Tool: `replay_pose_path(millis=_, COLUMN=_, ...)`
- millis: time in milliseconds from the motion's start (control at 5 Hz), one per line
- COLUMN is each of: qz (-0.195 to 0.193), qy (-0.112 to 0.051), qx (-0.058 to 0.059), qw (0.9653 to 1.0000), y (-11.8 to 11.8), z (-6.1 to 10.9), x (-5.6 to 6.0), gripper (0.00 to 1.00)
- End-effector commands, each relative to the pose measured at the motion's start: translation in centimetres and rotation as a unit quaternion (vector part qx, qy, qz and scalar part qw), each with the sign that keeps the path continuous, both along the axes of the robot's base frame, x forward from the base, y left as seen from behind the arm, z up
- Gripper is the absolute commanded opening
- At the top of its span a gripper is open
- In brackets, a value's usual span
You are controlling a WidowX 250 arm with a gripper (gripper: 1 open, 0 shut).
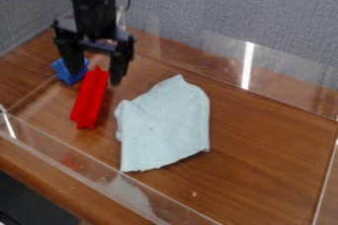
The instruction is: Move the red object to the right of cloth
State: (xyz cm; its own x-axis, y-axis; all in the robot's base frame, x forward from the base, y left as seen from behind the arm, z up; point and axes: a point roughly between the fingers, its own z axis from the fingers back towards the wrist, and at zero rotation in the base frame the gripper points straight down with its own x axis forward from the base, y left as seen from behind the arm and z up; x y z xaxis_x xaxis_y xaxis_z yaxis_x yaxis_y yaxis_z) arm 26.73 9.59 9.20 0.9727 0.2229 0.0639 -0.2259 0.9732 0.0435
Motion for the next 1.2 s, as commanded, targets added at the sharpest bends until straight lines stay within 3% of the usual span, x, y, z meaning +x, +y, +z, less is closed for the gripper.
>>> replay_pose_path(millis=0, qz=0.003, qy=0.0, qx=0.009, qw=1.0, y=0.0, z=-1.1, x=0.2, gripper=1.0)
replay_pose_path(millis=200, qz=0.008, qy=0.013, qx=0.012, qw=0.9998, y=0.1, z=-2.7, x=0.1, gripper=1.0)
replay_pose_path(millis=400, qz=0.012, qy=0.023, qx=0.016, qw=0.9995, y=0.2, z=-3.9, x=0.1, gripper=0.0)
replay_pose_path(millis=1000, qz=-0.002, qy=0.011, qx=0.019, qw=0.9997, y=-0.3, z=-2.6, x=0.1, gripper=0.0)
